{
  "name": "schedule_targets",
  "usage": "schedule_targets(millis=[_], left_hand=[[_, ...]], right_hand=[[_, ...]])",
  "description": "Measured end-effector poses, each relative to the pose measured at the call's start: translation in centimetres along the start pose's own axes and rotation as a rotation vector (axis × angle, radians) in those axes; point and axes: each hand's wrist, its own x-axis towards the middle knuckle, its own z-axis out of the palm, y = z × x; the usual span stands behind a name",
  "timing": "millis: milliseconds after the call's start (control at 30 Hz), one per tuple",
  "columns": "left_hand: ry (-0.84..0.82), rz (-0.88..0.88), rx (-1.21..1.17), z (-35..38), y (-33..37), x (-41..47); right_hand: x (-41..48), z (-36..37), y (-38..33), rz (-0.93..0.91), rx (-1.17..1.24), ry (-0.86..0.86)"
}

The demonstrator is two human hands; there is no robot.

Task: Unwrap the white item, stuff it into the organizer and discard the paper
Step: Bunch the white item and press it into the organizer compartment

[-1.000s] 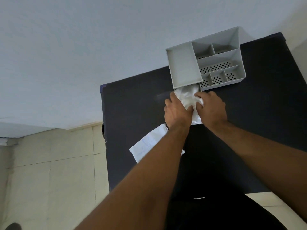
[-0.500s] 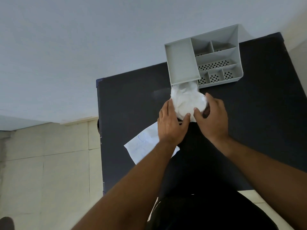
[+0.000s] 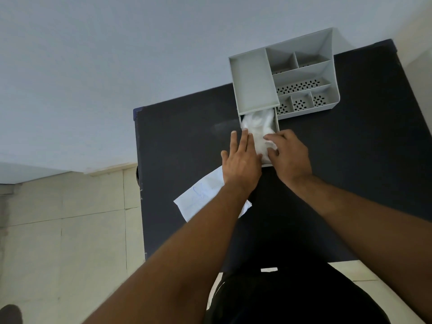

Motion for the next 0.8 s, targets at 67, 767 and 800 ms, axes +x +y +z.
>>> schedule_targets(millis=[67,767,800], left_hand=[[0.008,0.008,0.017,-0.2,0.0,0.2],[-0.075,0.181,0.239,-1.7,-0.6,0.2],[-0.069,0.183,0.249,-1.7,-1.0,0.3]], right_hand=[[0.0,0.1,0.2,-0.071,-0.144,-0.039],[-1.1,-0.9,0.3,-0.180,-0.537,-0.174],[-0.6,-1.0,0.4,-0.168,-0.543,-0.195]])
